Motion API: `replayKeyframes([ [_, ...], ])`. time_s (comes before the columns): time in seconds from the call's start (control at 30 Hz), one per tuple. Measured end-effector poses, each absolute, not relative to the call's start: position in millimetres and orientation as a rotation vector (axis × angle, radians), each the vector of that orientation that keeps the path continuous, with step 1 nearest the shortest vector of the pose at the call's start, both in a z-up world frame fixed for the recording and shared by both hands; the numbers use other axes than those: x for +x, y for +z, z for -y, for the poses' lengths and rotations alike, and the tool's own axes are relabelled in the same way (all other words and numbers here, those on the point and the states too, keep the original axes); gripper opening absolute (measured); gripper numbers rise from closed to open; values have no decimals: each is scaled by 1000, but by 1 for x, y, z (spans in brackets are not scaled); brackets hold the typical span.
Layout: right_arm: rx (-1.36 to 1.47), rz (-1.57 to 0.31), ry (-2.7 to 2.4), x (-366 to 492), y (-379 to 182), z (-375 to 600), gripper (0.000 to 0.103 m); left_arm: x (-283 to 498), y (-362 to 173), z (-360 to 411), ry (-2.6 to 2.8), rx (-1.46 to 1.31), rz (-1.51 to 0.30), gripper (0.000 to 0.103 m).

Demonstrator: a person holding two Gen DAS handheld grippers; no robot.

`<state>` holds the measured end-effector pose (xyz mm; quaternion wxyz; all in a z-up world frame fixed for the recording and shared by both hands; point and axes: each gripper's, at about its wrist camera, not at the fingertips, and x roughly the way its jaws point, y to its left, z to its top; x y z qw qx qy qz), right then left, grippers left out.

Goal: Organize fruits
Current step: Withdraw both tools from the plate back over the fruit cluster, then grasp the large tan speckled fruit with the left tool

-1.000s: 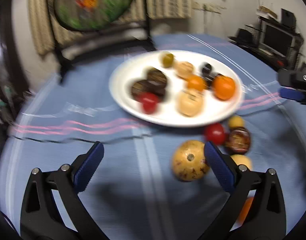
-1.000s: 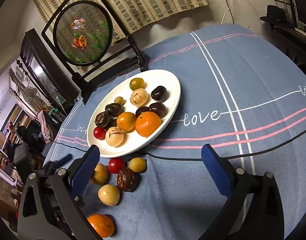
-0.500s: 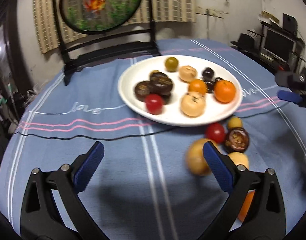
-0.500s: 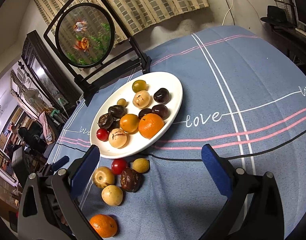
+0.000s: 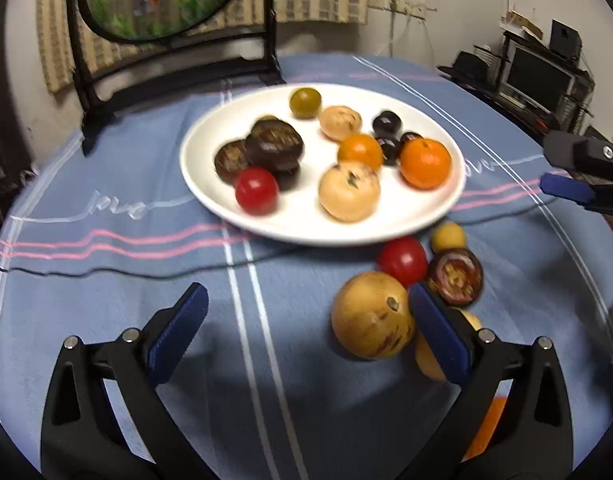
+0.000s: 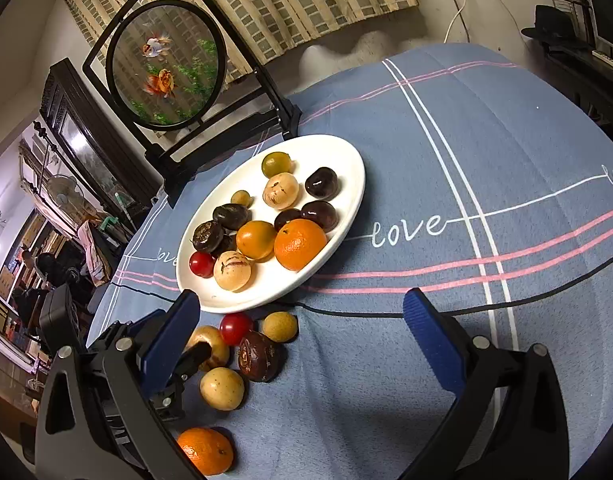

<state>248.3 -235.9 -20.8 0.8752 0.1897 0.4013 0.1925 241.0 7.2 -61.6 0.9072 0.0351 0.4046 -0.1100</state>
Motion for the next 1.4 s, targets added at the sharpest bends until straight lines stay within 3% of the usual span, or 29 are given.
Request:
replayKeyframes([
  [0.13,396,-834,402,247,-20,236,102,238,-76,-11,-339,72,-951,101],
  [0.27,383,-817,407,246,-18,234,102,240,-73,-9,-282,85,-889,98],
  [0.33,373,-807,405,245,-17,233,102,242,-73,-7,-288,93,-880,90],
  [0.4,370,-805,408,245,-17,233,102,242,-75,-3,-304,105,-888,69],
  [0.47,373,-809,403,246,-18,233,102,241,-74,-2,-303,110,-881,68],
  [0.67,348,-820,441,245,-20,225,102,240,-72,-3,-298,105,-871,45],
  [1.4,-183,-853,381,234,-59,155,96,244,-72,-29,-121,102,-881,48],
])
